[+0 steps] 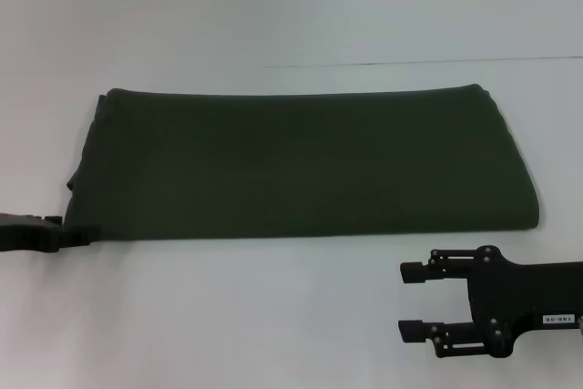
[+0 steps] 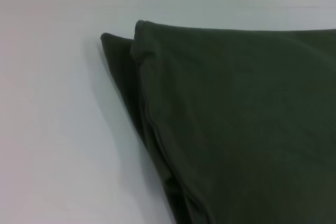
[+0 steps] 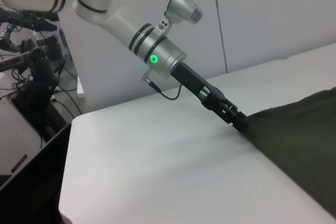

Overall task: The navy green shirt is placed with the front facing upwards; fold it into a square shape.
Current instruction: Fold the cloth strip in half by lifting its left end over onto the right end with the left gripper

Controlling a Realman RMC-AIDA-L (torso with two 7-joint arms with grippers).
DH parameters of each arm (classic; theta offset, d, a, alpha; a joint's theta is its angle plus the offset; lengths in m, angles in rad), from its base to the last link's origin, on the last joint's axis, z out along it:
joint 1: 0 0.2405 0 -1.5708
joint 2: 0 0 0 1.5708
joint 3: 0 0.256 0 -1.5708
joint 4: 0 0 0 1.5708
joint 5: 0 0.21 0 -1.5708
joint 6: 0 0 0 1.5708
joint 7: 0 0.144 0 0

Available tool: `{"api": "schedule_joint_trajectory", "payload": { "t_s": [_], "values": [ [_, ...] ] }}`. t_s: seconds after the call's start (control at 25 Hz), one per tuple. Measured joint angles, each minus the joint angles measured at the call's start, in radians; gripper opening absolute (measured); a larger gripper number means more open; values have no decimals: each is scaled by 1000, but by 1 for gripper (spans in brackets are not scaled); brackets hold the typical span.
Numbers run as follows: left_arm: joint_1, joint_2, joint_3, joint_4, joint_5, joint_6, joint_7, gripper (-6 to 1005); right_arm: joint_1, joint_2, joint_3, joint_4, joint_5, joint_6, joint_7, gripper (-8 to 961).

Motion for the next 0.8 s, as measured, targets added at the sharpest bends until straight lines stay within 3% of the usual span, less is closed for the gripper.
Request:
{"api": "schedule_joint_trajectory", "payload": {
  "t_s": [0.16,0.4,0.6,0.72,0.8],
  "values": [
    [-5,6,-3,-1,1,9,-2,762,1,-1,0,-2,0,5,0,744],
    [-8,7,-2,-2,-2,10,2,558,1,-1,0,-3,0,11,0,743],
    [-13,7,7,-3,-4,14,5,325,1,-1,0,-3,0,11,0,744],
    [-17,7,11,-9,-4,15,6,97,-1,-1,5,-3,0,11,3,744],
    [-18,7,11,-12,-4,15,7,83,-3,-3,9,-3,2,13,11,744]
  ]
}}
